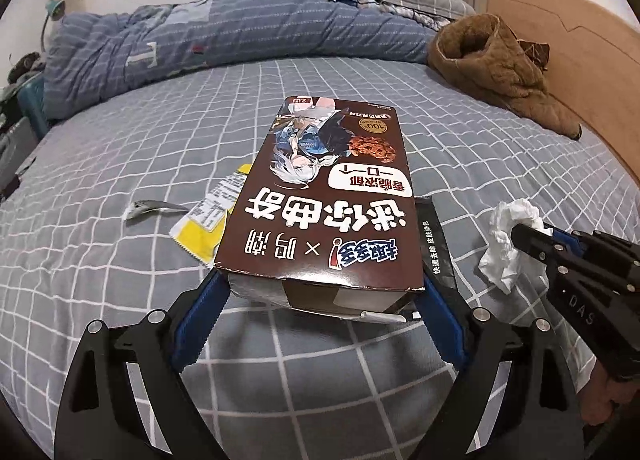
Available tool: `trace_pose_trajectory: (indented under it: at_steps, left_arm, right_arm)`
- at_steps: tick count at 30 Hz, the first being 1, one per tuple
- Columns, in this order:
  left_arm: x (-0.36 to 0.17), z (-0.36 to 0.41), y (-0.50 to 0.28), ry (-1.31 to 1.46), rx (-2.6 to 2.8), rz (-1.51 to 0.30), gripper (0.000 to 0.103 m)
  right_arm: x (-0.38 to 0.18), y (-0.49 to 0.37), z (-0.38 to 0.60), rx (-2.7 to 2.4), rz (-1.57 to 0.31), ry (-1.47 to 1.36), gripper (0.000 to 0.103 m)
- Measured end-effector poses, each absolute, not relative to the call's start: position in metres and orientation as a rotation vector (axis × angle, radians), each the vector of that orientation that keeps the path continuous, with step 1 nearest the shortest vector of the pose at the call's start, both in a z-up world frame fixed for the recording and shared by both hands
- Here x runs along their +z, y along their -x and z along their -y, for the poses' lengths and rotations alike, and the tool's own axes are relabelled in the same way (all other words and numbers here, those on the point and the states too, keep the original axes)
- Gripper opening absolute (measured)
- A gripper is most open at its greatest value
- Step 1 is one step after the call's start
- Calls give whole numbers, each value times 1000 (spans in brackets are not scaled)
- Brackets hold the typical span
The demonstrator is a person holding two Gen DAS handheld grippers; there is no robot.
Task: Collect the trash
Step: 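Lift the snack box and tissue off the bed with both tools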
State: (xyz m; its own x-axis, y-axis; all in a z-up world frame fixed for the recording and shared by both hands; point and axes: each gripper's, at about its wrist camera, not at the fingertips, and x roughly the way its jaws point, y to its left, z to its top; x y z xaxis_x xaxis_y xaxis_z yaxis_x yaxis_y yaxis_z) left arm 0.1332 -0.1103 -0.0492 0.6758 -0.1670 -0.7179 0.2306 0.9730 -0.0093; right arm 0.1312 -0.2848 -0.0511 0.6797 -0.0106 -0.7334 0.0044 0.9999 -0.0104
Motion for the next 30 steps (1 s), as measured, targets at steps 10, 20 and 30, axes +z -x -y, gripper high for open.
trace_pose_trajectory:
  at_steps: [10,20,30]
  left_arm:
    - [-41,103,-111,-97,-203,-776,88]
    - [-32,89,-92,-95,-168,-768,88]
    - [-23,80,-69,-84,-154,-766,88]
  right_arm:
    - [-46,-121,279,-18,-799,9,13]
    - [-40,-103,270,-24,-794,14,13]
    - [-33,-80,263,-19,-793,8,13]
